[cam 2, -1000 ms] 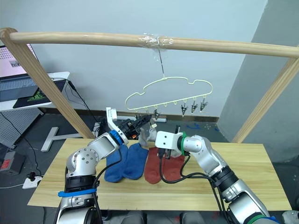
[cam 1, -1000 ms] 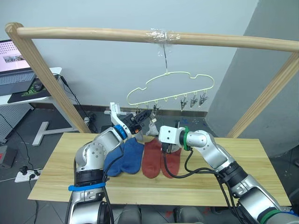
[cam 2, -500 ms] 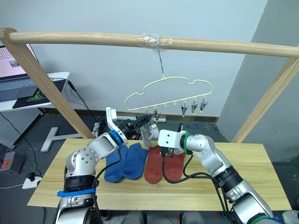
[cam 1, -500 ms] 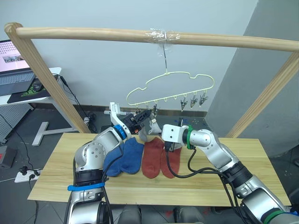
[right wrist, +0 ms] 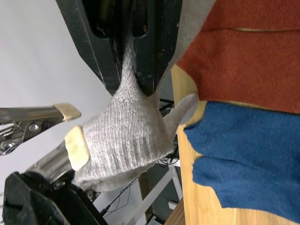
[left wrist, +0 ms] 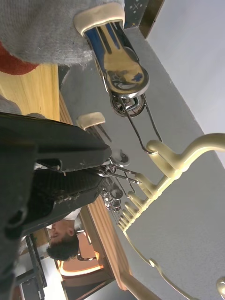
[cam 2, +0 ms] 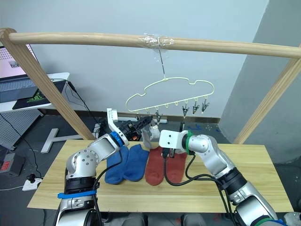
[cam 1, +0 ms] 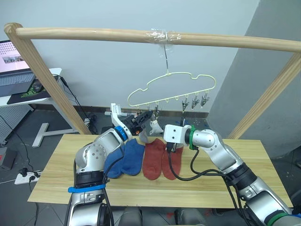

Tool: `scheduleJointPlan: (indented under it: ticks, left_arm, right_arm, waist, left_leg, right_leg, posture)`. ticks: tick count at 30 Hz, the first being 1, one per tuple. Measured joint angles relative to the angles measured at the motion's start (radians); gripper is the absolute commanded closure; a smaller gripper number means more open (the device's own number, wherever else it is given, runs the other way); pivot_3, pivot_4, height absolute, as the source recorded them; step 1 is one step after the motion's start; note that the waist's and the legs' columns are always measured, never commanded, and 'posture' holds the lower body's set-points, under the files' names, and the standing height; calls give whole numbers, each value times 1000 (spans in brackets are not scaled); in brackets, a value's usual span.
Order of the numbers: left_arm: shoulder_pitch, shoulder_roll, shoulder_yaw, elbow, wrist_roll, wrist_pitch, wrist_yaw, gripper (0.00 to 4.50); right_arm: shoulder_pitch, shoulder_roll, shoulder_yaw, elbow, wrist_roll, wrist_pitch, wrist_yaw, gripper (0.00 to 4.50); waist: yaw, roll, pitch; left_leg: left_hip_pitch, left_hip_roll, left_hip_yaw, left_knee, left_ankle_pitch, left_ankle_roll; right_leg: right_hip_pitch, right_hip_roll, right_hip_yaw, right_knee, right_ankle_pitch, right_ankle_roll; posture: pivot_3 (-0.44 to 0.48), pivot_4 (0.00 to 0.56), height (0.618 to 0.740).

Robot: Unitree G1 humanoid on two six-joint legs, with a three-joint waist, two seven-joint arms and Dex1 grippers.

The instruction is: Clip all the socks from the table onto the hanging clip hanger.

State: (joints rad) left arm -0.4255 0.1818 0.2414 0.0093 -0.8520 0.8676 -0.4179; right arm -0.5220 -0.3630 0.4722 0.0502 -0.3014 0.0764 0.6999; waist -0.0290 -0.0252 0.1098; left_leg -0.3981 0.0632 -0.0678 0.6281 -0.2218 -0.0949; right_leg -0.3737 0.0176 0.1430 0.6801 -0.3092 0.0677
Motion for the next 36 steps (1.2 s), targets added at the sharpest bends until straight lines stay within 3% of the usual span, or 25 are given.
scheduleJointPlan:
  ticks: [6,18,20,24,31,32,36]
  left_arm:
    - [1,-1,-12,0,5,-5,-8,4423]
    - [23,25,3,-1,5,-8,-11,526]
    - [42,55,12,-22,-4,2,-11,2]
    - [97,158,40,-111,-21,38,-34,0]
    - [136,198,-2,-171,10,10,-78,0]
    - [139,199,-16,-174,27,-6,-84,0]
    - [167,218,-106,-224,128,-96,-121,0]
  right_arm:
    - [-18,26,2,67,-30,-15,-34,4438]
    - [-12,53,-20,76,-19,-22,-57,4500]
    - [-3,90,-39,79,11,-8,-67,3938]
    - [44,159,-90,82,115,74,-55,2685]
    - [75,181,-111,50,209,157,-27,258]
    - [82,177,-118,48,212,160,-31,31]
    - [118,144,-171,11,228,173,-52,31]
  waist:
    - [2,0,0]
    - [0,0,0]
    - [0,0,0]
    - [-2,0,0]
    - [14,0,0]
    - [15,0,0]
    - [24,0,0]
  left_leg:
    - [0,0,0,0,0,0]
    - [0,0,0,0,0,0]
    - [0,0,0,-1,0,0]
    - [0,0,-1,-2,0,0]
    - [-1,0,-1,-1,0,0]
    - [-1,0,-1,-1,0,0]
    - [-1,0,-1,-2,0,0]
  right_leg:
    - [0,0,0,0,0,0]
    - [0,0,0,0,0,0]
    - [-1,0,0,0,0,0]
    - [-1,0,-1,0,0,-1]
    - [0,-1,-2,0,0,-1]
    - [-1,-1,-2,0,0,-1]
    - [-1,-1,-2,0,-1,-1]
  posture:
    - [80,61,740]
    - [96,47,740]
    - [96,47,740]
    - [111,51,740]
    - [124,53,740]
    - [124,53,740]
    - [129,61,740]
